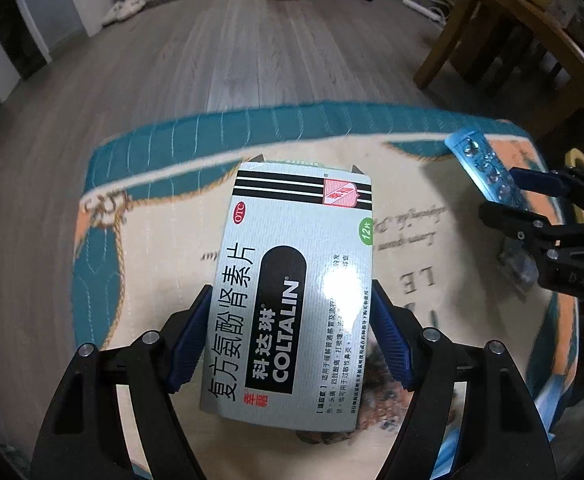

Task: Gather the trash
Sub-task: 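Carry the medicine box and blister pack over the bin and open both grippers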

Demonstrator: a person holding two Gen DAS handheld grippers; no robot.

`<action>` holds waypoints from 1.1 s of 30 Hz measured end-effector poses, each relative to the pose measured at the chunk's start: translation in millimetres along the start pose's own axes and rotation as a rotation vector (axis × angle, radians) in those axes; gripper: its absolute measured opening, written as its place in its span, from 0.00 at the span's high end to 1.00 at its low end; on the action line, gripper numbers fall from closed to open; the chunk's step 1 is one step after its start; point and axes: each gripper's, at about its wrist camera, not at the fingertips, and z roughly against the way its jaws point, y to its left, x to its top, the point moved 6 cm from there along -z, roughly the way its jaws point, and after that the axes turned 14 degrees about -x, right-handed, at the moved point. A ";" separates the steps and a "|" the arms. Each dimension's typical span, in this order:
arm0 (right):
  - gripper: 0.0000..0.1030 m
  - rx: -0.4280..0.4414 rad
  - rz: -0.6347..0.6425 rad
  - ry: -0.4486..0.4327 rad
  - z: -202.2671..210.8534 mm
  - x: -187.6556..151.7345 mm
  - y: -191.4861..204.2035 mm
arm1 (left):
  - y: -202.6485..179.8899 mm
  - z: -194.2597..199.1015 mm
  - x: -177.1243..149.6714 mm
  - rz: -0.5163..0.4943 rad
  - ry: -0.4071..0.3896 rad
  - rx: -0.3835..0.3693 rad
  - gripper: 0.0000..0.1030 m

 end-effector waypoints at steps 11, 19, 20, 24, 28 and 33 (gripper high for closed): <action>0.35 -0.037 -0.069 -0.066 53.9 -5.8 -37.0 | -37.9 26.3 10.7 -0.066 -0.082 -0.003 0.27; 0.35 -0.075 -0.179 -0.120 101.9 -26.4 -102.3 | -96.5 37.5 25.2 -0.145 -0.149 -0.034 0.27; 0.35 -0.081 -0.189 -0.123 106.1 -29.2 -107.1 | -107.5 39.6 27.6 -0.163 -0.161 -0.038 0.27; 0.35 -0.119 -0.262 -0.124 122.6 -49.7 -144.3 | -145.7 42.9 33.4 -0.209 -0.185 -0.062 0.27; 0.35 -0.150 -0.382 -0.085 125.6 -75.9 -198.8 | -197.5 36.4 41.3 -0.271 -0.203 -0.120 0.27; 0.35 -0.194 -0.516 -0.007 115.5 -117.5 -265.2 | -263.6 9.7 41.1 -0.367 -0.168 -0.186 0.27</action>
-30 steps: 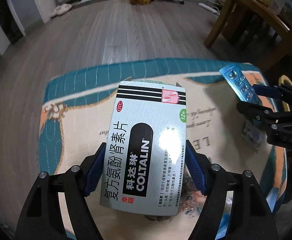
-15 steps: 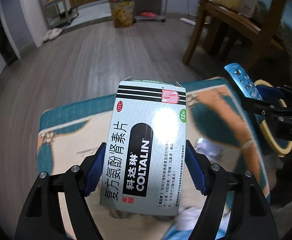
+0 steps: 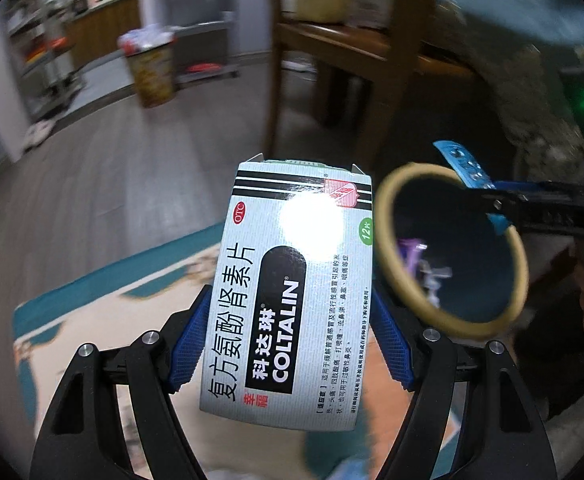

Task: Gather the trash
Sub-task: 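Carry the medicine box and blister pack over the bin and open both grippers, then move both open grippers back over the cushion toward the blue face masks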

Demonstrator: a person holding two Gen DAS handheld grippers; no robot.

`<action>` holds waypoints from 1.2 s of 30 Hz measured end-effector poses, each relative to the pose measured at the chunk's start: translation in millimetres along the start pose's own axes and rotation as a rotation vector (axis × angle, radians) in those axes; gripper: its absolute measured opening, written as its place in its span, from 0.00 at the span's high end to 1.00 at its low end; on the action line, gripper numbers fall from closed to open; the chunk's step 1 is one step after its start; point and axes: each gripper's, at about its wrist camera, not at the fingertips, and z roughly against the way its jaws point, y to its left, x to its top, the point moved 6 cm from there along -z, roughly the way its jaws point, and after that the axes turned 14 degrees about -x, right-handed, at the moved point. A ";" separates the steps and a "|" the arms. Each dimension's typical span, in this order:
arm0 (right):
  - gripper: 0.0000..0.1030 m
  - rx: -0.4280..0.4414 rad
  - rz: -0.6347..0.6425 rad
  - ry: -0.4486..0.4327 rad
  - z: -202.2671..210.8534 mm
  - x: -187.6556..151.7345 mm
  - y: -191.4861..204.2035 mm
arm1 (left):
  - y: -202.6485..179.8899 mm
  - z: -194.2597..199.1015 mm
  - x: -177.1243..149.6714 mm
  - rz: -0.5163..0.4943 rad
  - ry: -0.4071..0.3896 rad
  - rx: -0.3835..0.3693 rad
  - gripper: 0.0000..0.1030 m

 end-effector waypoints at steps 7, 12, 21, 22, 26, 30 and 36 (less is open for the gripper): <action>0.35 -0.044 -0.093 0.051 -17.6 -13.3 -67.7 | -62.6 -49.7 12.2 -0.095 0.042 -0.074 0.27; 0.35 -0.058 -0.122 0.068 -22.5 -19.0 -84.7 | -86.5 -75.0 11.8 -0.124 0.061 -0.105 0.27; 0.26 -0.029 -0.201 0.050 -18.9 -15.2 -100.4 | -112.8 -91.3 13.0 -0.207 0.059 -0.135 0.20; 0.26 -0.030 -0.203 0.048 -18.2 -14.2 -101.4 | -115.4 -92.2 12.7 -0.216 0.061 -0.132 0.17; 0.26 -0.033 -0.199 0.048 -16.5 -12.2 -97.6 | -116.0 -87.1 10.3 -0.248 0.068 -0.129 0.17; 0.25 -0.025 -0.184 0.044 -14.1 -7.6 -87.1 | -106.4 -69.7 9.5 -0.242 0.052 -0.124 0.17; 0.18 -0.025 -0.126 0.019 -5.2 -2.3 -60.3 | -80.2 -27.6 2.1 -0.210 0.017 -0.084 0.13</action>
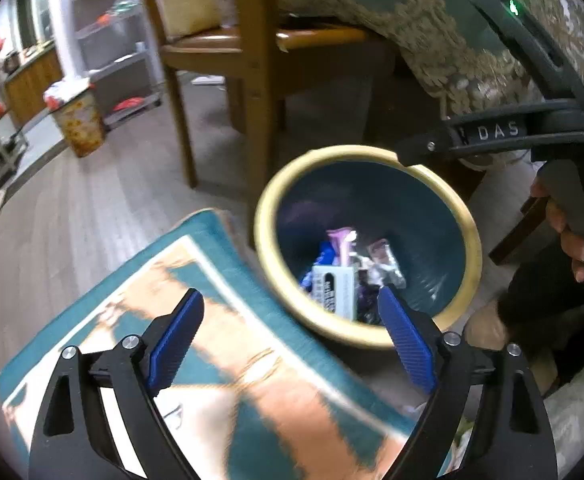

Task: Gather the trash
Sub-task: 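Move both open grippers back over the cushion toward the blue face masks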

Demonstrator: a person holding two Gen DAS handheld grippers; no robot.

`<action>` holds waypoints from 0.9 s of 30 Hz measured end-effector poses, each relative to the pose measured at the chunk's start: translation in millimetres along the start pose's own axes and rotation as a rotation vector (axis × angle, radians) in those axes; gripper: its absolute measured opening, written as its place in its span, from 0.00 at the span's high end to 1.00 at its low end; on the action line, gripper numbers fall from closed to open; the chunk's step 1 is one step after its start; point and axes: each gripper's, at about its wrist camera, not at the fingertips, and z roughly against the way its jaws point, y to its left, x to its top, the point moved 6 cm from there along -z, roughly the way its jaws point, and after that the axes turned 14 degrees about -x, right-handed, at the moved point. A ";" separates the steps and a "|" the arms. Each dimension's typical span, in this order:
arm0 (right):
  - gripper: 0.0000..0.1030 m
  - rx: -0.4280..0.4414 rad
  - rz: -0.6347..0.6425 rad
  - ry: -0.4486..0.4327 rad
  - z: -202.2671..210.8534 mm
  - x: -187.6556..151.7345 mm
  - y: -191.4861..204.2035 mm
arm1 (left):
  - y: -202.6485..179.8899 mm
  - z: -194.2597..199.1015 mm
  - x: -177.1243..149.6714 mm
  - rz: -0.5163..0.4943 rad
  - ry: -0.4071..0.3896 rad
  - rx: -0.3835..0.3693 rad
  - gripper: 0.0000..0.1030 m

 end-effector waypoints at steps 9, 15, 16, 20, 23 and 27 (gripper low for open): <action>0.11 0.030 0.123 -0.044 23.6 -18.1 62.6 | 49.8 89.9 -46.3 0.074 -0.030 0.127 0.12; 0.11 0.086 0.216 -0.054 42.8 -45.5 121.0 | 85.8 136.6 -100.5 0.165 -0.002 0.212 0.12; 0.11 0.102 0.230 -0.055 47.6 -52.2 133.5 | 93.0 145.4 -110.6 0.191 0.000 0.225 0.12; 0.11 0.168 0.254 -0.030 57.0 -74.1 167.4 | 117.5 176.0 -143.3 0.274 -0.007 0.267 0.12; 0.11 0.189 0.309 -0.019 64.2 -98.4 191.5 | 134.7 197.7 -171.8 0.326 -0.002 0.310 0.12; 0.11 0.199 0.396 -0.014 73.3 -138.9 225.4 | 149.4 218.1 -200.8 0.400 -0.004 0.335 0.12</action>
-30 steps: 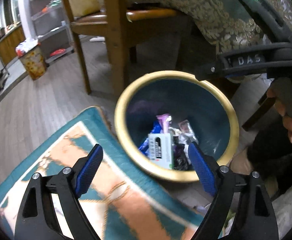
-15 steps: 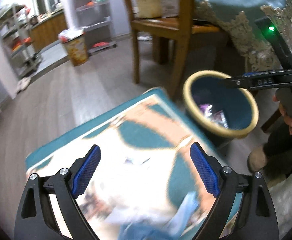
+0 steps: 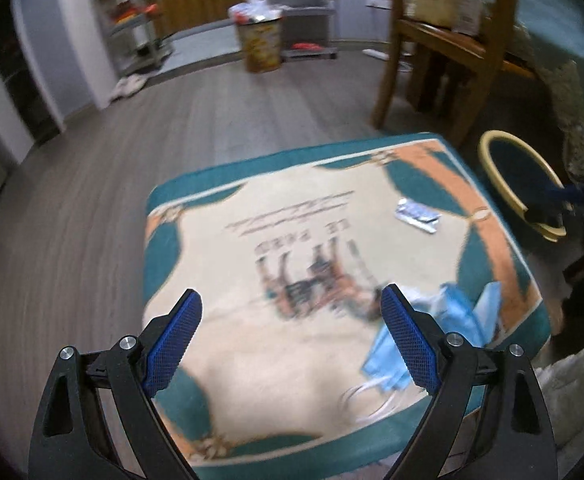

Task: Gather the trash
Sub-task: 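Move both open grippers back over the cushion toward the blue face masks, then grasp a blue face mask with the left gripper while the right grasps another mask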

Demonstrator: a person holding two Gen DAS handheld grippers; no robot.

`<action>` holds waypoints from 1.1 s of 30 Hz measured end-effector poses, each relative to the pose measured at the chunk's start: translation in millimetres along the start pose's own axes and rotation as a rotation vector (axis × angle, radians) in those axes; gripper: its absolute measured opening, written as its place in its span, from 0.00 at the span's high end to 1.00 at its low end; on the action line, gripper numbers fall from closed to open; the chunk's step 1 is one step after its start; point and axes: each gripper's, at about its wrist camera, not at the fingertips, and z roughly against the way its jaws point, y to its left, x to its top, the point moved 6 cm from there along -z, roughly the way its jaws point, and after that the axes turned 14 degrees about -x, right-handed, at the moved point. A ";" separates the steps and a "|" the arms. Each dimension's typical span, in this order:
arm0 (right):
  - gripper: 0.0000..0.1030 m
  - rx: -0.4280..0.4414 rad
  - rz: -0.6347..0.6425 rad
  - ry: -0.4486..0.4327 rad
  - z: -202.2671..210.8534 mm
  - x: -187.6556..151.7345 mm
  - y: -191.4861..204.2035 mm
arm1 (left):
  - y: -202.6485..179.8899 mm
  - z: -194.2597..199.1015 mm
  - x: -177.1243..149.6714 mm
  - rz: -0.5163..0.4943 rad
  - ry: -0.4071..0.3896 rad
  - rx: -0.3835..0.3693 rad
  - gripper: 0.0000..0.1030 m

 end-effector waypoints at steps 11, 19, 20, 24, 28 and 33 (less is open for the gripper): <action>0.56 0.050 0.227 0.130 -21.1 -68.0 95.3 | 7.0 -3.3 -15.1 0.053 0.018 -0.032 0.12; 0.93 0.044 0.169 0.090 -21.3 -46.8 74.8 | -19.6 -38.3 -27.0 -0.016 0.112 -0.092 0.12; 0.93 0.049 0.135 0.080 -20.1 -40.6 68.0 | -26.0 -43.9 -29.1 -0.037 0.127 -0.097 0.12; 0.93 0.069 0.033 0.052 -16.0 -18.6 43.3 | -51.4 -69.1 -40.7 -0.094 0.202 -0.161 0.12; 0.93 0.078 -0.025 0.041 -14.8 -3.6 27.1 | -75.4 -93.4 -53.3 -0.169 0.286 -0.196 0.12; 0.93 0.096 -0.050 0.021 -9.9 8.8 15.9 | -86.1 -111.5 -58.8 -0.226 0.346 -0.181 0.15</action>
